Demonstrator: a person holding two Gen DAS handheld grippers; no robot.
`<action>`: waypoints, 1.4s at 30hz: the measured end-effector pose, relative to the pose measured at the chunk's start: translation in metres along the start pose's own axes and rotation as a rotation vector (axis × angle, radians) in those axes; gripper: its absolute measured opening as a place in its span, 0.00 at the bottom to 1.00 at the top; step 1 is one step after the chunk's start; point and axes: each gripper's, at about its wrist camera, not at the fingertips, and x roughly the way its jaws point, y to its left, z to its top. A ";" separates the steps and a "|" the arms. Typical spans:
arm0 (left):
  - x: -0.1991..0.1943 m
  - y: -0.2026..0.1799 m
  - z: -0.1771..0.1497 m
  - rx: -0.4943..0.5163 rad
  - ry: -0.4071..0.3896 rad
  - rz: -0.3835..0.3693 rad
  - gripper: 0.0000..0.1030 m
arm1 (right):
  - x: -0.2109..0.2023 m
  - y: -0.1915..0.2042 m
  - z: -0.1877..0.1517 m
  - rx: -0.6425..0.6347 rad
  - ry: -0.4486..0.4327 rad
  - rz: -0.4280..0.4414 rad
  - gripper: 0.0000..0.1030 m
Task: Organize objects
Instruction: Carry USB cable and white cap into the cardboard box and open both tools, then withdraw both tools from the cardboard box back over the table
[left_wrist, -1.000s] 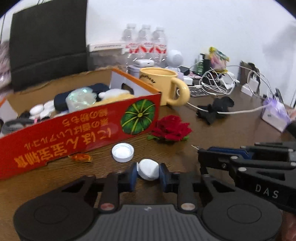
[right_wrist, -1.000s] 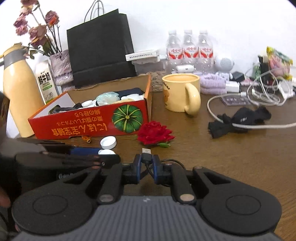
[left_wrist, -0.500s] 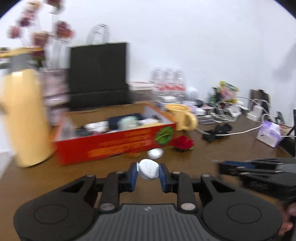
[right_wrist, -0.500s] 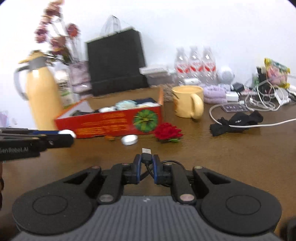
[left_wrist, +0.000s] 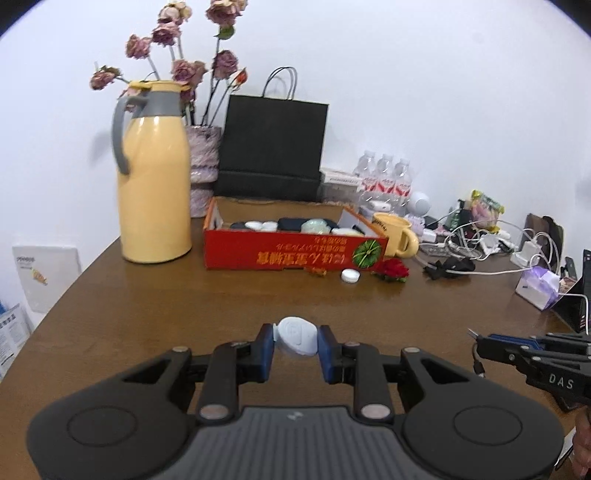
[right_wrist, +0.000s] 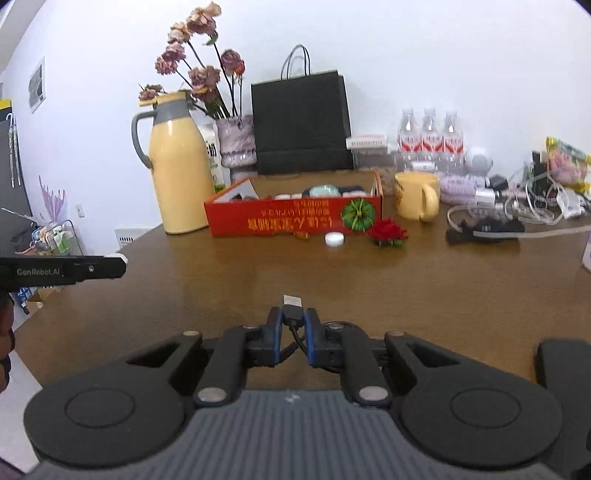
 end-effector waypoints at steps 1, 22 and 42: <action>0.006 0.001 0.005 0.004 -0.006 -0.007 0.23 | 0.004 -0.001 0.005 -0.004 -0.005 -0.002 0.13; 0.352 0.105 0.196 -0.115 0.015 0.119 0.71 | 0.355 -0.036 0.208 0.219 -0.057 0.183 0.64; 0.215 0.055 0.162 0.082 0.025 0.173 0.88 | 0.242 -0.043 0.174 0.010 0.027 -0.048 0.84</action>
